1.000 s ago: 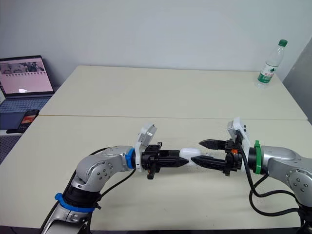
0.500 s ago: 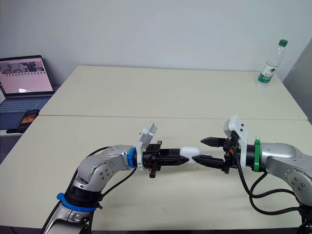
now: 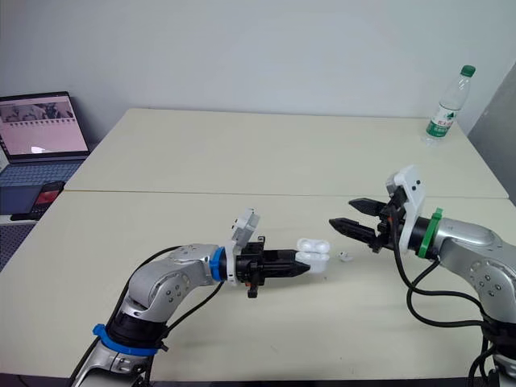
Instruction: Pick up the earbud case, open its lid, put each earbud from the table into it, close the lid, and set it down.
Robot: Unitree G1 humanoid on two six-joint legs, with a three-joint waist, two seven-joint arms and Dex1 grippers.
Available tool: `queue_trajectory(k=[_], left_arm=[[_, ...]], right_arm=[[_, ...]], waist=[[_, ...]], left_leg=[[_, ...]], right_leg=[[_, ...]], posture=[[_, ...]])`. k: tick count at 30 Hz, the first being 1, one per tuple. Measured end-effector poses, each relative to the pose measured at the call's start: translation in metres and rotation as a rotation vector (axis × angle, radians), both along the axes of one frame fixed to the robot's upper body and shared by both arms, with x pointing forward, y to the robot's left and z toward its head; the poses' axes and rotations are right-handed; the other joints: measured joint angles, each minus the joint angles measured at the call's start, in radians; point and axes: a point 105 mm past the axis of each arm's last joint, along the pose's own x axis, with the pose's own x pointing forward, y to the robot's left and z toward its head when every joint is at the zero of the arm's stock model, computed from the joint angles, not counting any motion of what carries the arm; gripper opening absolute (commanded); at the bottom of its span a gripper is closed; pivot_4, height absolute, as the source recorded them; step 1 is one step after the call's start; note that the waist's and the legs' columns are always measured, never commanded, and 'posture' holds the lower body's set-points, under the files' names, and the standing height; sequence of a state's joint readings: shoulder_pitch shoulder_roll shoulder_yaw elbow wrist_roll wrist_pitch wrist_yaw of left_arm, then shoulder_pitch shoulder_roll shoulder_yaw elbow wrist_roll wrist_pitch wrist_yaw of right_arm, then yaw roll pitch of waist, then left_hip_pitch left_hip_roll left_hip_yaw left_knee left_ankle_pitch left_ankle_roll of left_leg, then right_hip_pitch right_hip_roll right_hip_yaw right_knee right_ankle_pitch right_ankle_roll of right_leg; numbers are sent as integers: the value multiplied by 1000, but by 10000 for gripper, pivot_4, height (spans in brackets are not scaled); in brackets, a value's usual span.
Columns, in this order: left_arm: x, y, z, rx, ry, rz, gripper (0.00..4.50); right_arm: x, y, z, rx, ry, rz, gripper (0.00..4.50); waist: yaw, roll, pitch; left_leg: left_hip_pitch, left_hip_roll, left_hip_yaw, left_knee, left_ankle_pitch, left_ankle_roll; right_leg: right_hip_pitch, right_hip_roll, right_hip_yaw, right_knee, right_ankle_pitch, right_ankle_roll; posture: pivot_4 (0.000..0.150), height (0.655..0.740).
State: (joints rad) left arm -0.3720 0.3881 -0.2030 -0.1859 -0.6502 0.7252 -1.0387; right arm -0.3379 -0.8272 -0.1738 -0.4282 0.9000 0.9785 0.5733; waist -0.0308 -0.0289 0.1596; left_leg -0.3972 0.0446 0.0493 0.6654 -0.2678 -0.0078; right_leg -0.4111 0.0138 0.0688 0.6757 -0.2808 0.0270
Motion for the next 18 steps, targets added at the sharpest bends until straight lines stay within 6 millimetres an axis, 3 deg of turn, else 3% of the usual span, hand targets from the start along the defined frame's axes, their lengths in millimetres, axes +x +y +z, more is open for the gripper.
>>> queue_trajectory(k=[10,18], left_arm=[[-1,34,-18,83,-43,160,7656],[-11,52,-24,140,-61,193,7656]], right_arm=[[12,-25,-55,-335,259,-174,38618],[15,-5,-76,-506,245,-69,38618]], waist=[[-2,0,0],[-1,0,0]], left_leg=[[1,1,1,0,0,0],[-3,1,3,0,0,0]], right_leg=[[-2,-3,1,2,0,0],[-6,-4,1,2,0,-1]], posture=[[1500,7362],[1500,7362]])
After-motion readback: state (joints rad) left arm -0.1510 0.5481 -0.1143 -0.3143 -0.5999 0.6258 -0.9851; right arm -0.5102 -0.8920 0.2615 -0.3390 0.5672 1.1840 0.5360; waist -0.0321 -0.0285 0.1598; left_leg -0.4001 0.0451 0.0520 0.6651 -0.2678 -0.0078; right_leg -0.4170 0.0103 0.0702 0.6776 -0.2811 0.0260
